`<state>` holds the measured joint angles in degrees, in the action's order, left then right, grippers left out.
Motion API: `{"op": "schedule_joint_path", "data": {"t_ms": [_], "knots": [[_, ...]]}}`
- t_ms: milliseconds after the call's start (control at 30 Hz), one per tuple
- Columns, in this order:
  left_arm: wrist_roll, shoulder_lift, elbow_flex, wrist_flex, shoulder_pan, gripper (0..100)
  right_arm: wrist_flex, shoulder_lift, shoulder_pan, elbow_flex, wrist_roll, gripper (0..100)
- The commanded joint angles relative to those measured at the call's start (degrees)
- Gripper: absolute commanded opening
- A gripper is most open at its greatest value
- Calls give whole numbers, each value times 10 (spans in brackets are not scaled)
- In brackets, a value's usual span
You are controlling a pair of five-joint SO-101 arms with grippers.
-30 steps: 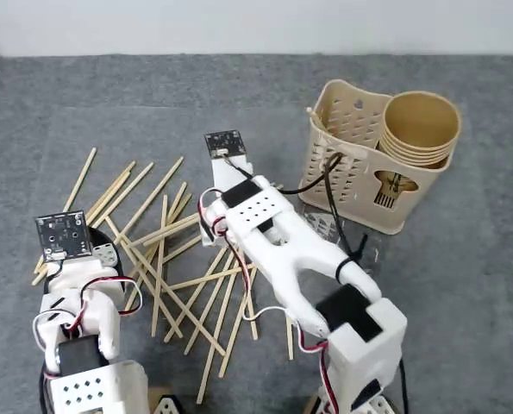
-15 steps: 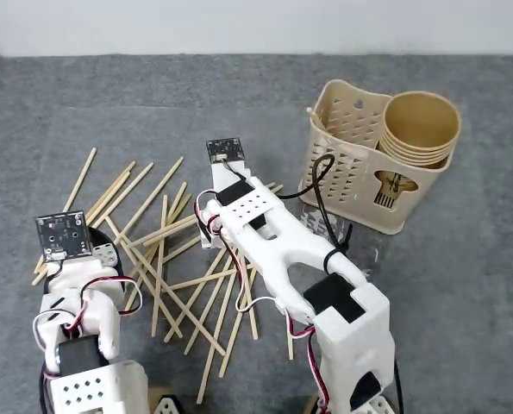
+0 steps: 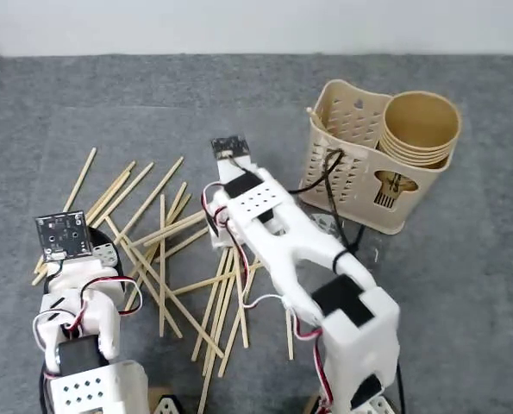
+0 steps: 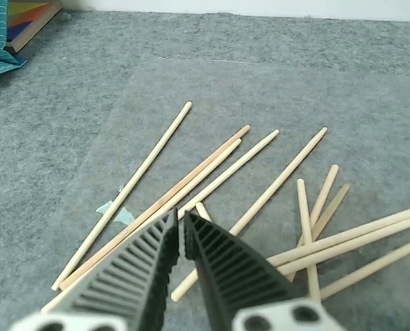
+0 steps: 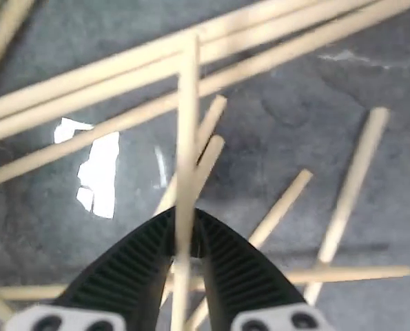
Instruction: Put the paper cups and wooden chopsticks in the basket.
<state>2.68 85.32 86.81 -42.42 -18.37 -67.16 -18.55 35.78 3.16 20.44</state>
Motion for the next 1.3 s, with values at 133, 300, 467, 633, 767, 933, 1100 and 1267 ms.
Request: {"op": "schedule_joint_path", "data": {"t_ms": [133,300,467,633,767,933,1100,1267], "knots": [[0,7,-4,13,3,19,-41,154,-8,-25,-42,8],[0,7,-3,13,3,19,-70,238,-8,-25,-46,8],[0,7,-3,13,3,19,-97,340,-13,-33,-61,8],[0,7,-3,13,3,19,-117,408,-71,-91,-98,8],[0,7,-3,13,4,19,-138,426,-116,-156,-127,8],[0,7,-3,13,4,19,-136,427,-169,-219,-156,8],[0,7,-2,13,4,19,-172,427,-172,-202,-156,8],[0,7,-4,12,4,20,-239,433,-159,-172,-155,12]]}}
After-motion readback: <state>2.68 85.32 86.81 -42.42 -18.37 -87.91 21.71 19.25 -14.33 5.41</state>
